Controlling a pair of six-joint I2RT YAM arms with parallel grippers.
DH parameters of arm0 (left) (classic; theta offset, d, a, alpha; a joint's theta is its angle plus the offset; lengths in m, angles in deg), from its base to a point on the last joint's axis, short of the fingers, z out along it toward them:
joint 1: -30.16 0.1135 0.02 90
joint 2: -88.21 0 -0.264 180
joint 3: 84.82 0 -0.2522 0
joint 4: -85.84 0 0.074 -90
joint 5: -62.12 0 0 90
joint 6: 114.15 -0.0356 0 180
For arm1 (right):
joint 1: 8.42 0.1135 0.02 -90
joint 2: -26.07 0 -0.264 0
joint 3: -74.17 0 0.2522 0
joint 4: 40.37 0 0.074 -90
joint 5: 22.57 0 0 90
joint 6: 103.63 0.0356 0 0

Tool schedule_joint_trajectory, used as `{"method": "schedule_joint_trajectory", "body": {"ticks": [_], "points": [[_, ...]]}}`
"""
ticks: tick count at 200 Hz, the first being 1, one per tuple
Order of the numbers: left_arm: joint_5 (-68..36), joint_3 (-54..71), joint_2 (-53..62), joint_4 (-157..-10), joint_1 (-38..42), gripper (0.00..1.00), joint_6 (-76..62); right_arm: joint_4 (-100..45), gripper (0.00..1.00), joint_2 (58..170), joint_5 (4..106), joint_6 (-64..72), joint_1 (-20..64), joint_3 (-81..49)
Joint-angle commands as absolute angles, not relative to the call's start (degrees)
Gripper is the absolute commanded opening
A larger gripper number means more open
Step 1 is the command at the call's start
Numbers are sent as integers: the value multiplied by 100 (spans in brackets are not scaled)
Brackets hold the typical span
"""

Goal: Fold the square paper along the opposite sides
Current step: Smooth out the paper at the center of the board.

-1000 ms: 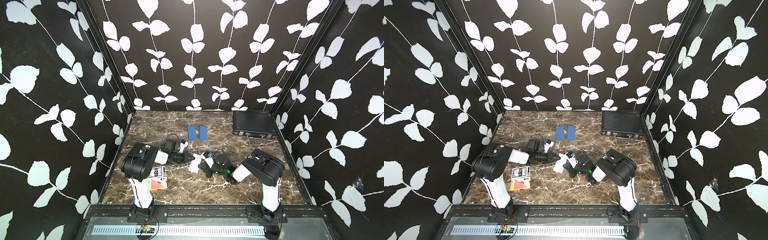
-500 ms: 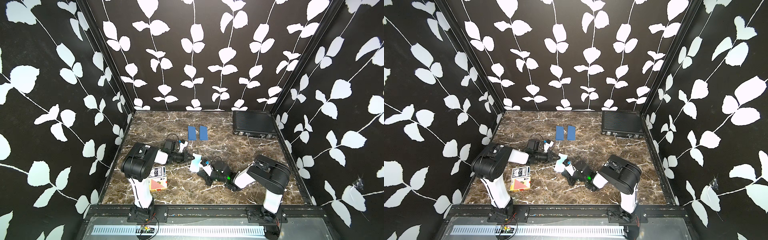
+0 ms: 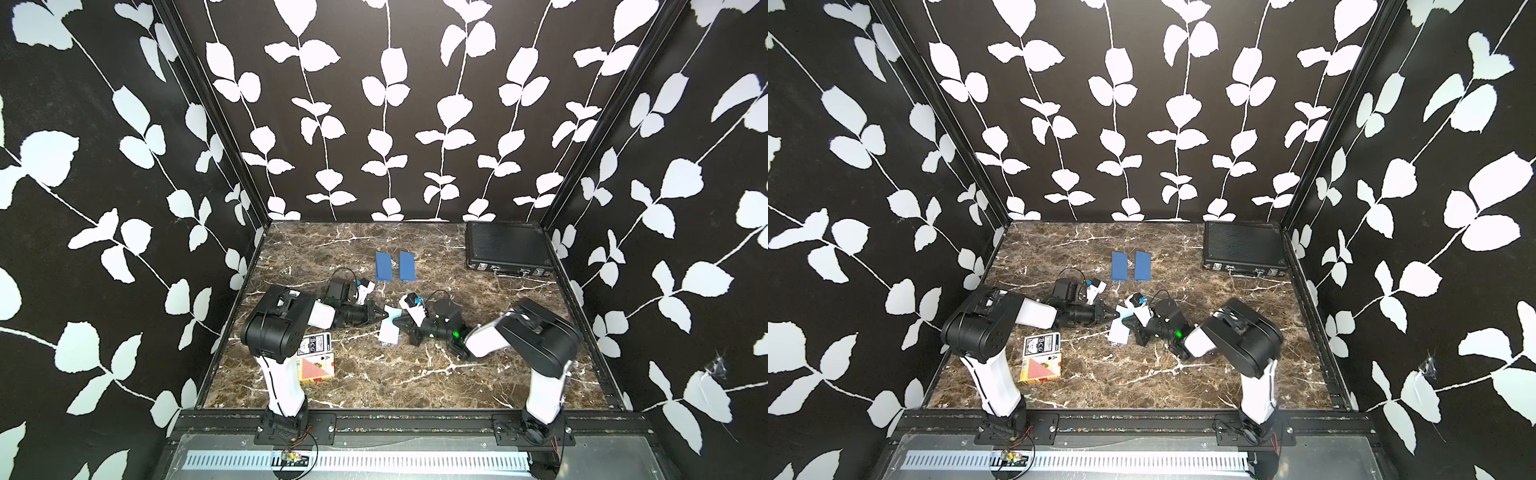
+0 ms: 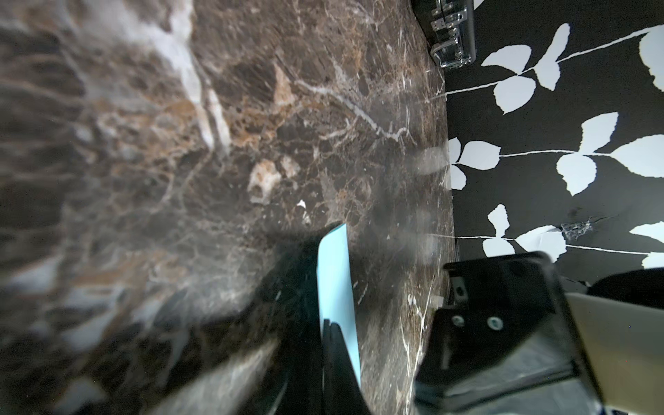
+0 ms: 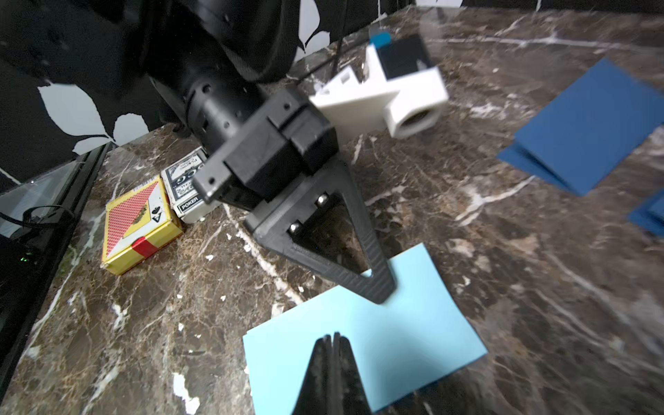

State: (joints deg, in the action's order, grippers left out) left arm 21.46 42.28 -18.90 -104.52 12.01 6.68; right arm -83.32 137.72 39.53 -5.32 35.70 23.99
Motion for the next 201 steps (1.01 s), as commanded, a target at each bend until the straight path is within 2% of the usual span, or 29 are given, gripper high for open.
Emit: {"method": "schedule_joint_trajectory", "body": {"ticks": [1,69,141,201], "points": [[1421,4547,-2138,-9812,1377,0,422,-8499,0,14203,3727,-481,3591,2382],[1396,4442,-2192,-9695,1403,0,394,-7638,0,14018,3990,-743,3759,2912],[1380,4433,-2214,-9674,1434,0,389,-6670,0,13870,4036,-1077,4034,2727],[1378,4410,-2219,-9640,1449,0,380,-6623,0,13778,4228,-1041,4220,2902]]}}
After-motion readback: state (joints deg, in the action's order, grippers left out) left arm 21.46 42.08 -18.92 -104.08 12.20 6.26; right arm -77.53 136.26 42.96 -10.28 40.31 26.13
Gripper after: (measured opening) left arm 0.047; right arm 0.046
